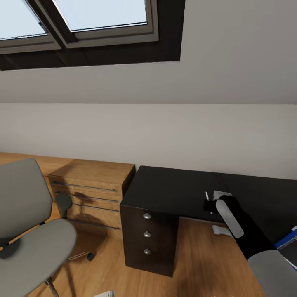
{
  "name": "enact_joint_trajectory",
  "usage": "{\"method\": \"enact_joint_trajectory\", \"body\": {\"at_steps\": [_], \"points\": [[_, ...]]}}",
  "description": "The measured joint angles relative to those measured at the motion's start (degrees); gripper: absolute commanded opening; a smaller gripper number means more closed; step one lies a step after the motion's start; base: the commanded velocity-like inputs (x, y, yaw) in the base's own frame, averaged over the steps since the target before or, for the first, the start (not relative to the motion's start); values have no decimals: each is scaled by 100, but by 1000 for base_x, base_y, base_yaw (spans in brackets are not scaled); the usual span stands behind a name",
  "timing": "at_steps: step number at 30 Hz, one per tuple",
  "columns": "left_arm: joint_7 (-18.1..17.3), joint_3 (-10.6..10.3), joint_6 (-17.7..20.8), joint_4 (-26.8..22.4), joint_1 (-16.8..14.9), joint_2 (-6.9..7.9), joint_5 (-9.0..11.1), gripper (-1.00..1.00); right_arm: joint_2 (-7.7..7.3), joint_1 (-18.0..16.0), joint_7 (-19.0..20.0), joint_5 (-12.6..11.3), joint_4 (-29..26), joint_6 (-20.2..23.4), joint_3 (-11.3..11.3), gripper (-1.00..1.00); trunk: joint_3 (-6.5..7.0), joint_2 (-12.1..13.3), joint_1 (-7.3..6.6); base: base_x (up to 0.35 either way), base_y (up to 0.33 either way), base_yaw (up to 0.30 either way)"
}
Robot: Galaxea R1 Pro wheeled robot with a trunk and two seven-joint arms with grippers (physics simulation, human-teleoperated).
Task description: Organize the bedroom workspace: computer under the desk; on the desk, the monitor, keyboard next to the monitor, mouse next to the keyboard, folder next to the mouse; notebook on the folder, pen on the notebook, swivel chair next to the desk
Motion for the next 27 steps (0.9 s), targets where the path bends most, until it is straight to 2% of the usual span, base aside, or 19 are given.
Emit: {"method": "enact_joint_trajectory", "body": {"at_steps": [1, 2, 6, 12, 22, 24, 27], "points": [[0, 0, 0, 1, 0, 0, 0, 100, -1, 49, -56, -29, -88, 4, -47, -100, 0, 0, 0, 0, 0, -290], [-2, 0, 1, 1, 0, 0, 0, 100, -2, 273, -221, -150, -483, 31, -355, -100, 0, 0, 0, 0, 0, -292], [-2, 0, 0, 5, 0, 0, 0, 100, 0, 386, -274, -212, -659, 30, -497, -100, 0, 0, 0, 0, 0, -295], [-2, 7, 7, 11, 0, 0, 0, 100, 10, 420, -296, -226, -712, 31, -536, -100, 0, 0, 0, 0, 0, -249], [-1, 8, 9, 10, 1, 0, 5, 100, 35, 423, -355, -221, -716, 31, -531, -100, 0, 0, 0, 0, 0, -43], [-40, 2, -6, 16, 0, 6, 8, 100, 46, 425, -531, -222, -710, 18, -525, -100, 2, 0, 0, 0, 0, -224], [-44, 1, -3, 19, 0, 8, 8, 100, 41, 425, -548, -222, -710, 14, -529, -100, 7, 0, 0, -2, 2, -256]]}}
